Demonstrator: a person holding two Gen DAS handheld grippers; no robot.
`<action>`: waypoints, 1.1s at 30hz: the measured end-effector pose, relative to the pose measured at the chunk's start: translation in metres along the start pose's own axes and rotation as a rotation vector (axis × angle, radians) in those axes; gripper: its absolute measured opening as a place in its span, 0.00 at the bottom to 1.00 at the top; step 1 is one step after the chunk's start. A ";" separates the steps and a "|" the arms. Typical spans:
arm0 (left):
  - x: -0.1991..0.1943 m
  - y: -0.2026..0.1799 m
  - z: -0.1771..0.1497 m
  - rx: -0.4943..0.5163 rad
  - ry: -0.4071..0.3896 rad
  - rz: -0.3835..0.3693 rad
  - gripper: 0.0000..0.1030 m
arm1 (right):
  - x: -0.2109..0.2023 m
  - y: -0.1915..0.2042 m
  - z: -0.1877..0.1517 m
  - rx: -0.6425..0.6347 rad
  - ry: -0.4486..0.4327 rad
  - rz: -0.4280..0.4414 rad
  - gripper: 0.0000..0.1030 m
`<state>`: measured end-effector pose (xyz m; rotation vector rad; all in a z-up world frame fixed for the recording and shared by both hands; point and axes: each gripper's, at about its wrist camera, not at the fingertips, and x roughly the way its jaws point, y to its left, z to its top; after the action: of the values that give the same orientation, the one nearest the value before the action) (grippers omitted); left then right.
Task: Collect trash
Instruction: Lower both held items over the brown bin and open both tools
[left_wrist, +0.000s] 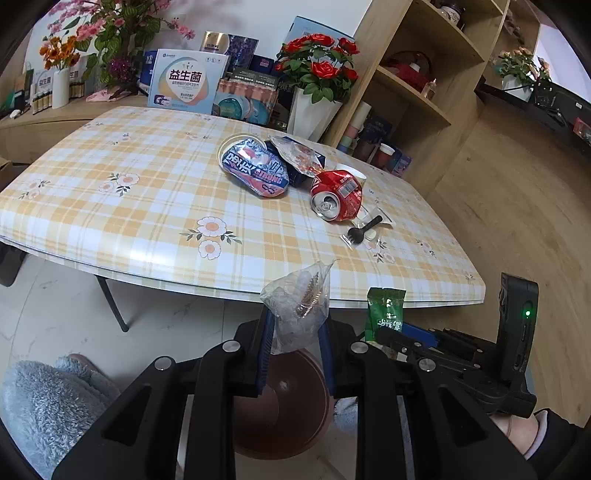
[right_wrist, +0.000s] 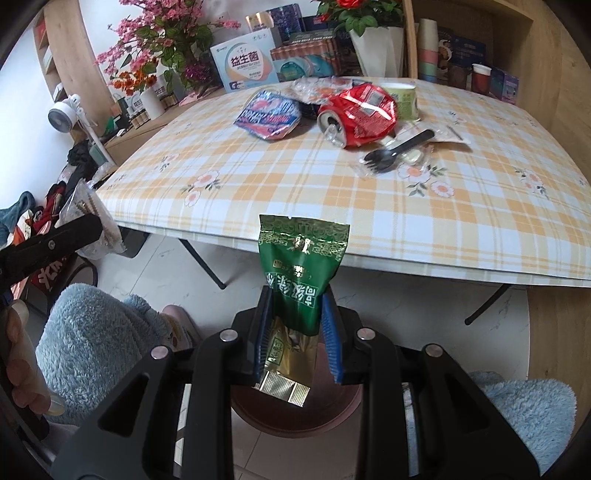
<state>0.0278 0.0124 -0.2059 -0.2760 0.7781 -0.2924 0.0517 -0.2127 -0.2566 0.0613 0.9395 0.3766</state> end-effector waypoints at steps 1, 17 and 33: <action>0.002 0.001 -0.001 -0.002 0.002 -0.001 0.22 | 0.003 0.000 -0.001 0.001 0.010 0.004 0.28; 0.015 0.002 -0.006 -0.005 0.033 -0.008 0.22 | -0.004 -0.002 -0.001 0.024 -0.074 -0.038 0.81; 0.033 -0.019 -0.013 0.053 0.103 -0.056 0.22 | -0.053 -0.037 0.014 0.137 -0.360 -0.257 0.94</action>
<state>0.0378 -0.0191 -0.2294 -0.2344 0.8634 -0.3820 0.0452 -0.2634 -0.2152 0.1275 0.6058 0.0582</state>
